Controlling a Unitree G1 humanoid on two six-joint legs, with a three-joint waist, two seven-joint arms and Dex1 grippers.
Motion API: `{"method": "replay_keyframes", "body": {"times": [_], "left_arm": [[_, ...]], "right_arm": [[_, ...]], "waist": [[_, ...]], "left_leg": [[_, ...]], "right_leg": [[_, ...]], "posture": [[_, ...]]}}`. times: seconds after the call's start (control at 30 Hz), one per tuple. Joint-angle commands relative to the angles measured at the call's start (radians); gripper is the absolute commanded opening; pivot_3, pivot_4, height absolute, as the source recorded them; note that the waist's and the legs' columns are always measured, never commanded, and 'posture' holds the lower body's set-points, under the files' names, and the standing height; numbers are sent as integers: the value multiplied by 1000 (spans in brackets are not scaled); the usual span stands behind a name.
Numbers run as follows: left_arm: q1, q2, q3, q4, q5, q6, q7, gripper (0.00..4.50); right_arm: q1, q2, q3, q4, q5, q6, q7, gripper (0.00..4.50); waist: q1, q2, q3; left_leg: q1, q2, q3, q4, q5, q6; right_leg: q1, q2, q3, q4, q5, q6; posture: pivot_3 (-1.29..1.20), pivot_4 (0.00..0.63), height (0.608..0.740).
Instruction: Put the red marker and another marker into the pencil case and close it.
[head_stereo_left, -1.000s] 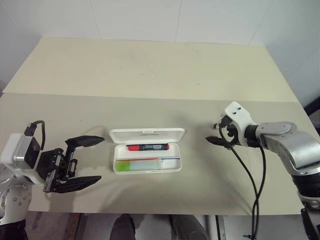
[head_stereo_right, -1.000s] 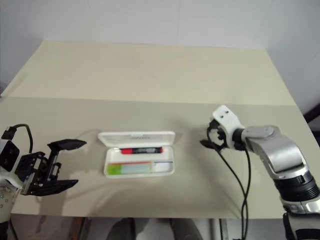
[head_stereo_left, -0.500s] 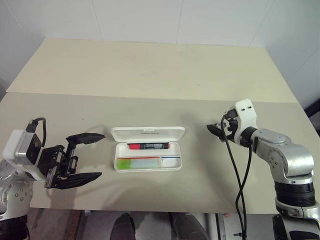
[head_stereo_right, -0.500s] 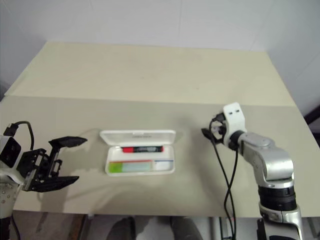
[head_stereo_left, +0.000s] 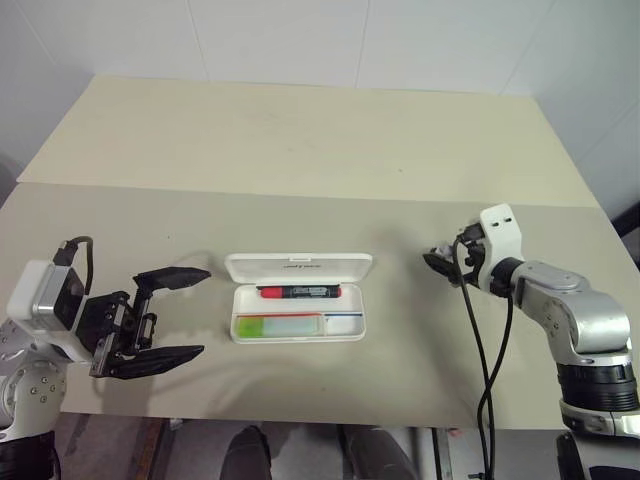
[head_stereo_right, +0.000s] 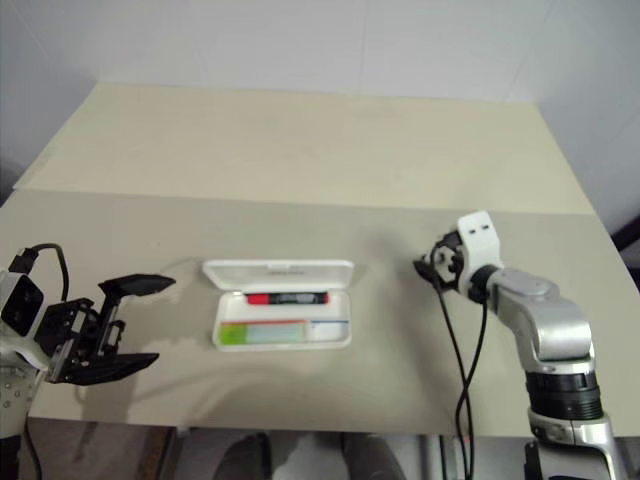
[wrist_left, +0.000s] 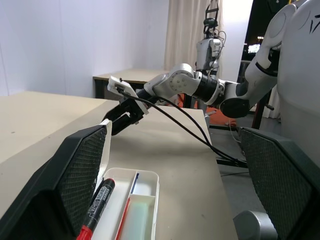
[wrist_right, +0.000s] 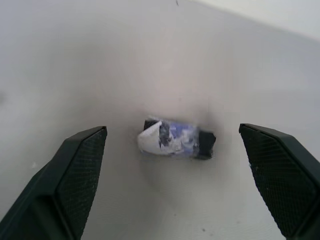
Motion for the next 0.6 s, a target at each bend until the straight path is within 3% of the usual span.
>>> {"method": "replay_keyframes", "body": {"times": [0.03, 0.27, 0.37, 0.53, 0.6], "left_arm": [[8, 11, 18, -39, -7, -3, 5, 4500], [15, 12, 25, -41, -6, -8, 8, 4500], [22, 10, 27, -48, -5, -9, 13, 4500], [28, 7, 26, -57, -7, -9, 21, 4500], [28, 7, 25, -55, -6, -10, 20, 4500]], "right_arm": [[-13, 40, -44, 23, 10, -10, -34, 4479], [-4, 94, -45, 77, -13, -1, -87, 4479], [12, 80, -35, 69, -15, 25, -84, 3838], [15, 48, -28, 44, -17, 15, -54, 2105], [1, 27, -29, 34, -12, 5, -32, 1669]], "waist": [[0, 0, 0], [-2, -1, -1], [-1, -2, -1], [3, -2, -1], [3, -2, -1]], "left_leg": [[0, 0, 0, 0, 0, 0], [2, 0, 0, 2, 0, 0], [2, -1, 0, 3, 0, 0], [2, -1, 0, 1, 0, 0], [2, -1, 0, 1, 0, 1]], "right_leg": [[0, 0, 0, 0, 0, 0], [2, 0, 1, 1, 1, 2], [3, 0, 1, 0, 3, 4], [3, 0, 1, -1, 2, 3], [3, 0, 1, -2, 2, 3]], "posture": [[0, 150, 740], [0, 150, 740], [0, 150, 740], [0, 150, 740], [0, 150, 740]]}}
